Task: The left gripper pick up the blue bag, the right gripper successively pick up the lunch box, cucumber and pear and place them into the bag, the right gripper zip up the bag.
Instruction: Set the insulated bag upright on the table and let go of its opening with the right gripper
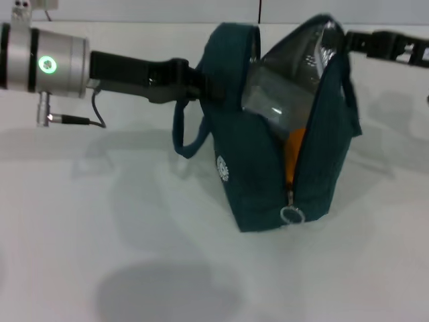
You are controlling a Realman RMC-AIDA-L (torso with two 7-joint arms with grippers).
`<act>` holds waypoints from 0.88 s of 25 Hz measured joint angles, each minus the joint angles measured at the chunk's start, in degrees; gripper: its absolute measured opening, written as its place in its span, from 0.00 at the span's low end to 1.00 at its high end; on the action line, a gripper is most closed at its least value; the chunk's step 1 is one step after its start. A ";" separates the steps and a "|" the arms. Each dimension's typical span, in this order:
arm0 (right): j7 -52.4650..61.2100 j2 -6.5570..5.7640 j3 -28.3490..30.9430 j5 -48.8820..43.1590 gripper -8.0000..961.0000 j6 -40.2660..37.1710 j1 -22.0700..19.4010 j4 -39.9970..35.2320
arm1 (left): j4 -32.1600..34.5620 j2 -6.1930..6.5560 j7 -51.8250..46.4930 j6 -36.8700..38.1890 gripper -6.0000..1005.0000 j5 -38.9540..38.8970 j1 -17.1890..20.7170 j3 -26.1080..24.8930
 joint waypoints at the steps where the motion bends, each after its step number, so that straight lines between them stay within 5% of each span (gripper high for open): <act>1: -0.11 0.27 0.05 -1.26 0.06 0.77 0.04 0.05 | 0.00 0.00 0.00 0.00 0.06 0.00 0.00 0.00; 10: -0.85 1.77 -0.02 -4.39 0.07 2.40 -0.39 0.12 | -1.20 -1.03 1.49 -1.98 0.06 1.99 0.78 0.01; 22: -1.41 1.88 0.31 -4.32 0.09 3.31 -1.38 0.13 | -1.24 -0.76 3.07 -0.40 0.06 0.78 1.89 -0.35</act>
